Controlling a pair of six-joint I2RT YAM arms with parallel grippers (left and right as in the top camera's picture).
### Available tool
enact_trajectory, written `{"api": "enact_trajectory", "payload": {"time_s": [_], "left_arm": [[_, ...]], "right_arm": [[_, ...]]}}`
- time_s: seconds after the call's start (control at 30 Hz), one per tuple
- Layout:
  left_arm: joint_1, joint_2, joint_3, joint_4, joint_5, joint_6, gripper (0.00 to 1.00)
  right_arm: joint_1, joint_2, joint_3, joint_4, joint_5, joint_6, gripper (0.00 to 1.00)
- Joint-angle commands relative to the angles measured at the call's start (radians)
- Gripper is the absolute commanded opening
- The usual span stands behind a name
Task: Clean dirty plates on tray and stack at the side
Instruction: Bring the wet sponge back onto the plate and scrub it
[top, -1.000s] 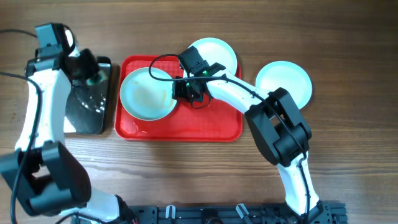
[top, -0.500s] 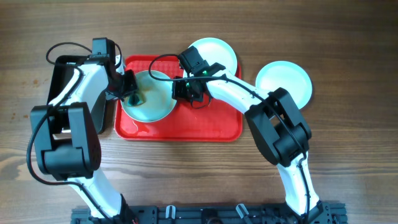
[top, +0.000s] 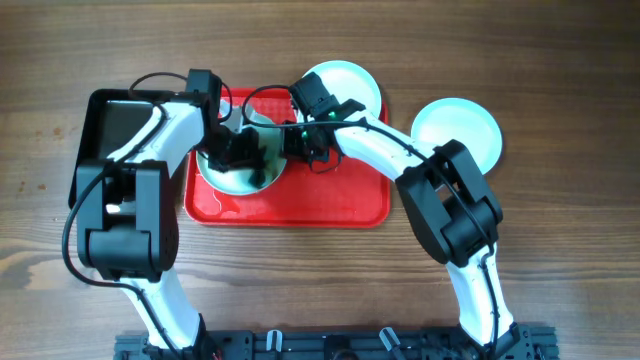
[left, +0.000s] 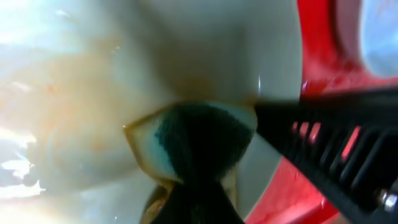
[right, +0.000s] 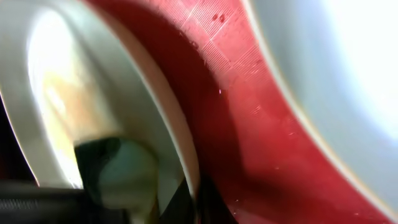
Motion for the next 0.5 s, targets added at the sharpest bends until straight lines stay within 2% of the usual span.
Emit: {"api": "enact_trajectory", "payload": {"time_s": [0.0,0.07,0.23,0.33,0.47], "left_arm": [[-0.003,0.048,-0.011,0.15,-0.058,-0.08,0.04],[-0.003,0.08,-0.011,0.256,-0.137,-0.144,0.04],[-0.002,0.083,-0.011,0.226,-0.632,-0.484,0.04],[-0.003,0.083,-0.011,0.124,-0.728,-0.522,0.04],[-0.003,0.083,-0.011,0.008,-0.743,-0.528,0.04]], "right_arm": [[0.0,0.048,-0.013,-0.011,0.01,-0.013,0.04],[0.0,0.048,-0.013,-0.011,0.008,-0.014,0.04],[0.0,0.048,-0.013,-0.011,0.008,-0.015,0.04],[0.0,0.048,-0.013,-0.011,0.008,-0.016,0.04],[0.0,0.048,-0.013,-0.01,0.008,-0.016,0.04]]}}
